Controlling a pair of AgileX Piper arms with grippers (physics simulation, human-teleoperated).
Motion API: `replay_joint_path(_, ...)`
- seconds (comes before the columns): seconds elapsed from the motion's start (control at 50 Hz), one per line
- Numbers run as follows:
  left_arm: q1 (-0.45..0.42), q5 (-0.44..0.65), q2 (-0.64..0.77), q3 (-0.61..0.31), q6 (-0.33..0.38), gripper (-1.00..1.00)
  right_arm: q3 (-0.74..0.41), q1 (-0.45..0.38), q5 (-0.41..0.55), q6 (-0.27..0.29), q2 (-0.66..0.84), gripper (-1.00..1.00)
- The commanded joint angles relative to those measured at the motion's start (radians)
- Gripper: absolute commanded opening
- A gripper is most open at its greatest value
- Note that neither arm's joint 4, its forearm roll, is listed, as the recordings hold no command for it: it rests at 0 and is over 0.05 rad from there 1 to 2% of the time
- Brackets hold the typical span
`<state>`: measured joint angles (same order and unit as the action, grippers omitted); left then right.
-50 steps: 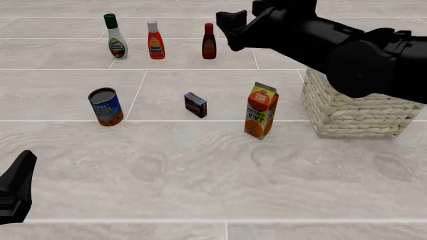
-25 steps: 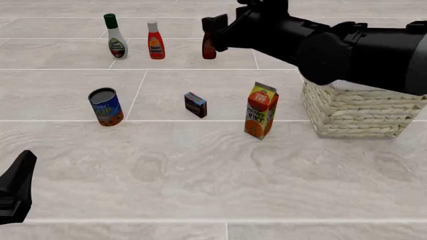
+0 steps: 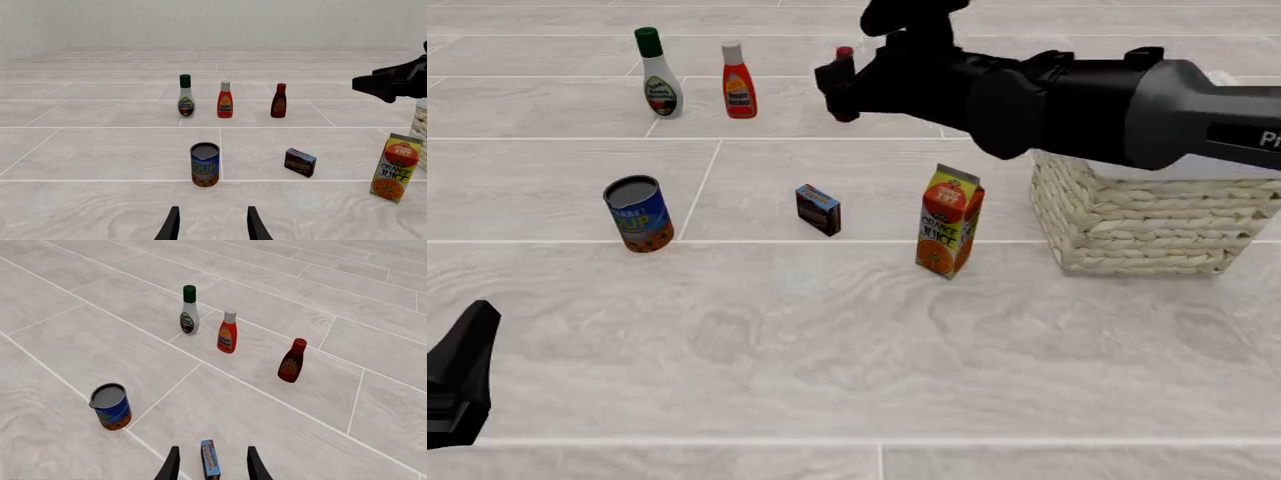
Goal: Pick the chocolate pudding and place it in the basket.
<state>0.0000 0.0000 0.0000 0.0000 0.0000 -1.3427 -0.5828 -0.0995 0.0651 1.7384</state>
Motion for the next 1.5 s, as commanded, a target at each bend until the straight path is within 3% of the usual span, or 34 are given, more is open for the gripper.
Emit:
replay_joint_path(0.02, 0.0, 0.0, 0.0, 0.0, 0.0, 1.0, -0.066, 0.006, 0.038, 0.007, 0.078, 1.0)
replay_joint_path(0.7, 0.0, 0.0, 0.0, 0.0, 0.0, 1.0, -0.21, 0.023, 0.114, 0.015, 0.239, 1.0)
replay_joint_path(1.5, 0.0, 0.0, 0.0, 0.0, 0.0, 1.0, -0.27, 0.02, 0.11, 0.016, 0.358, 1.0)
